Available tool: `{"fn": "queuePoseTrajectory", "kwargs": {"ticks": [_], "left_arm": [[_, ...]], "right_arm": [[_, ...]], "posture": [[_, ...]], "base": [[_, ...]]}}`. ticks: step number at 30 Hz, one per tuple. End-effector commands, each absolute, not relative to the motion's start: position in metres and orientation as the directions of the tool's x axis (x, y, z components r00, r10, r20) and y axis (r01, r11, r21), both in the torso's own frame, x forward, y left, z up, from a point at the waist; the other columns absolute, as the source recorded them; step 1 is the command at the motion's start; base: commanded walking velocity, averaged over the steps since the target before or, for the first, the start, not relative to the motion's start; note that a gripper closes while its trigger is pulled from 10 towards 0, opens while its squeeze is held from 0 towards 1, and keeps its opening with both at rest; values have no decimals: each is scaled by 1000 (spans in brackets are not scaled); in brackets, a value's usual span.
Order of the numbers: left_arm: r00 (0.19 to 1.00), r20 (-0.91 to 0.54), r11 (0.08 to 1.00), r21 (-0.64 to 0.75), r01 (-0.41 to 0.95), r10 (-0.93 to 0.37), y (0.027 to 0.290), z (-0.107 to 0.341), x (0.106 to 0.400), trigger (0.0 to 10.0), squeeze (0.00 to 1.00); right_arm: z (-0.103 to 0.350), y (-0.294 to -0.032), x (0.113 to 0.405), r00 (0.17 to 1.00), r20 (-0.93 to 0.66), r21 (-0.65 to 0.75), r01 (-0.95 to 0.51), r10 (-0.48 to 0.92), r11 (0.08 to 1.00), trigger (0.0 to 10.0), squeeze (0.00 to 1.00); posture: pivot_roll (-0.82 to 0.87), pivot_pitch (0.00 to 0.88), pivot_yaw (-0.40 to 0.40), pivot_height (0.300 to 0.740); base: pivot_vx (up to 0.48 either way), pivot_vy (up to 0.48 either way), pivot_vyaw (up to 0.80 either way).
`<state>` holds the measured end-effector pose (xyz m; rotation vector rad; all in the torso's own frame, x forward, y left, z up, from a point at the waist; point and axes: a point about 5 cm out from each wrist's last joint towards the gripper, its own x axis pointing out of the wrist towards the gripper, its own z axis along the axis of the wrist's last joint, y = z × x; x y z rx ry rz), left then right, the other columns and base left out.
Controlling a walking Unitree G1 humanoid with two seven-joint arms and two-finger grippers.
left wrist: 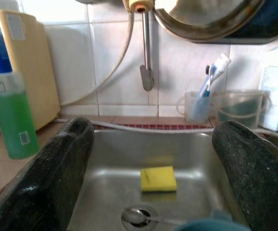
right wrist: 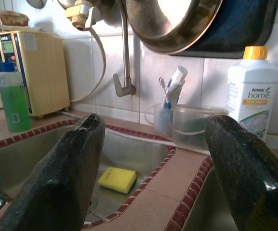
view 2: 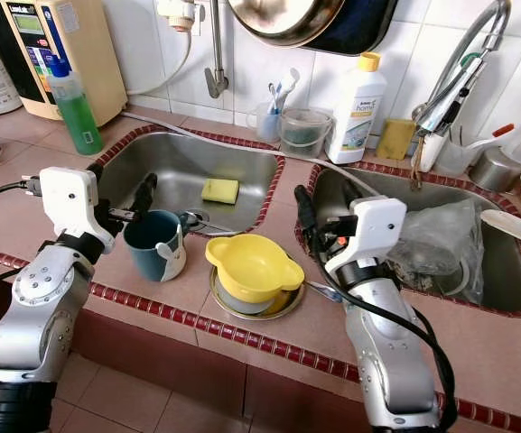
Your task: Kitchen organization
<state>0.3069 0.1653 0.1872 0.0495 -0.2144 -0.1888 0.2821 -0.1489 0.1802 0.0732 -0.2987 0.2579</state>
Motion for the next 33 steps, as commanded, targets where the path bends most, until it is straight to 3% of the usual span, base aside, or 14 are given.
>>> {"fn": "queuePoseTrajectory", "kwargs": {"ticks": [1, 12, 21, 28, 33], "left_arm": [[956, 201, 977, 73, 202, -213, 166, 185, 304, 10000, 0], [962, 142, 972, 80, 223, -232, 173, 183, 308, 10000, 0], [965, 113, 970, 99, 224, -235, 184, 183, 306, 10000, 0], [961, 101, 963, 107, 248, -259, 185, 182, 302, 10000, 0], [945, 56, 943, 101, 317, -324, 183, 188, 299, 10000, 0]], "right_arm": [[179, -150, 283, 923, 305, 29, -257, 237, 966, 10000, 0], [176, -144, 277, 910, 282, 5, -318, 304, 948, 10000, 0], [172, -133, 257, 843, 214, -31, -499, 493, 866, 10000, 0], [171, -128, 249, 806, 190, -46, -563, 561, 825, 10000, 0], [172, -129, 232, 734, 127, -85, -662, 667, 745, 10000, 0]], "posture": [[-5, 0, -16, 740], [-3, 0, -25, 740], [-11, 0, -41, 740], [-9, 1, -45, 740], [-2, 9, -45, 740]], "base": [[0, 0, 0], [0, 0, 0], [0, 0, 0], [0, 0, 0], [0, 0, 0]]}}
